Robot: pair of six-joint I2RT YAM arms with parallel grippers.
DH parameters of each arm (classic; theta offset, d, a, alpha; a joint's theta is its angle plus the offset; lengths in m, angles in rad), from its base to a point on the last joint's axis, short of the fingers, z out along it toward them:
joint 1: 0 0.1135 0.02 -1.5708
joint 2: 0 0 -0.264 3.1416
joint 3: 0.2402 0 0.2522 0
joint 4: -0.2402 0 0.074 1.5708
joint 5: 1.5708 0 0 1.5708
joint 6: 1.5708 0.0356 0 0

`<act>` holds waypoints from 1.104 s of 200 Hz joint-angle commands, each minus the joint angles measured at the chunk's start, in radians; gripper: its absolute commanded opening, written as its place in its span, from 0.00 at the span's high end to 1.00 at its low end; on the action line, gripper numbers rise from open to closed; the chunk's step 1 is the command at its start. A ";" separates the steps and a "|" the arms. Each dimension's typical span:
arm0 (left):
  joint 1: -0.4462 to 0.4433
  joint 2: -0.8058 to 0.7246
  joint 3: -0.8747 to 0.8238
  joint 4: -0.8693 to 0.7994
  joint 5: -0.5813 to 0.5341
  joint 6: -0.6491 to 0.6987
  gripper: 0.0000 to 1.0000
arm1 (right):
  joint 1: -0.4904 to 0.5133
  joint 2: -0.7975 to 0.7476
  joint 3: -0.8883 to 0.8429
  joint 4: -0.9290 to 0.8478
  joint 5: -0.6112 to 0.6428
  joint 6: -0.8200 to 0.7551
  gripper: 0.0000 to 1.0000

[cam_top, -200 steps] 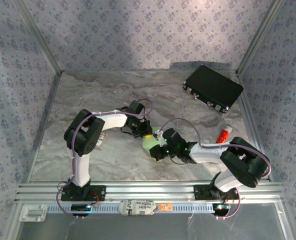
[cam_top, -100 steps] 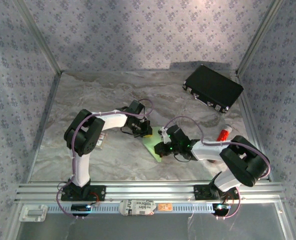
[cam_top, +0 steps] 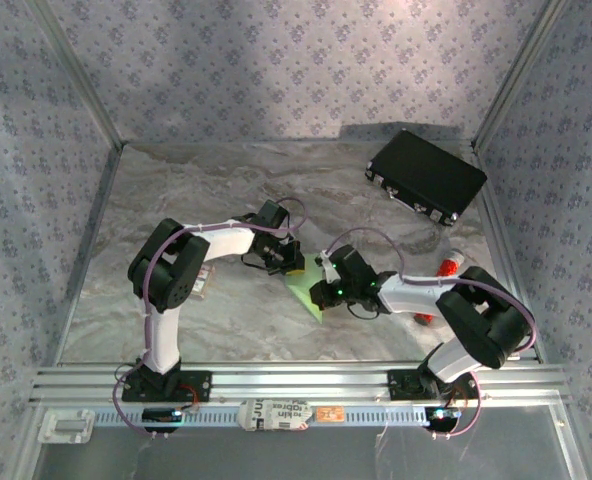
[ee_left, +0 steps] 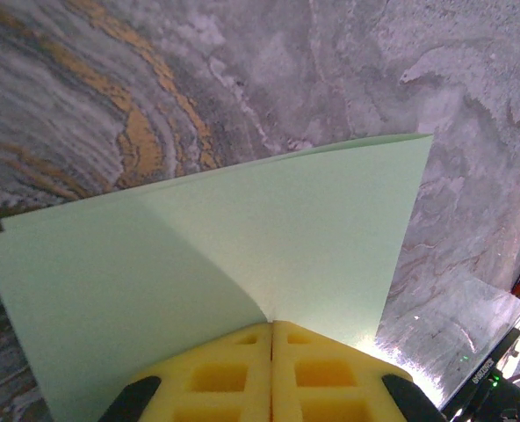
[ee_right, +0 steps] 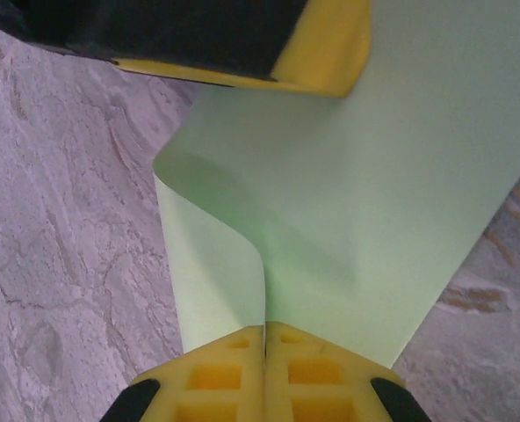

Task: Fold a paper plane with a square sheet of paper (pick it up from the middle)
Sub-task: Third fold the triangle at the center of the table.

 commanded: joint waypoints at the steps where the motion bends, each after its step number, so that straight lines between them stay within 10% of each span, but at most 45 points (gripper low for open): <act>1: -0.009 0.025 -0.017 -0.076 -0.029 0.013 0.93 | -0.009 0.020 0.036 -0.066 0.012 -0.042 0.98; 221: -0.008 0.013 -0.026 -0.061 -0.025 0.001 0.93 | -0.006 0.032 0.057 -0.112 0.052 -0.043 0.98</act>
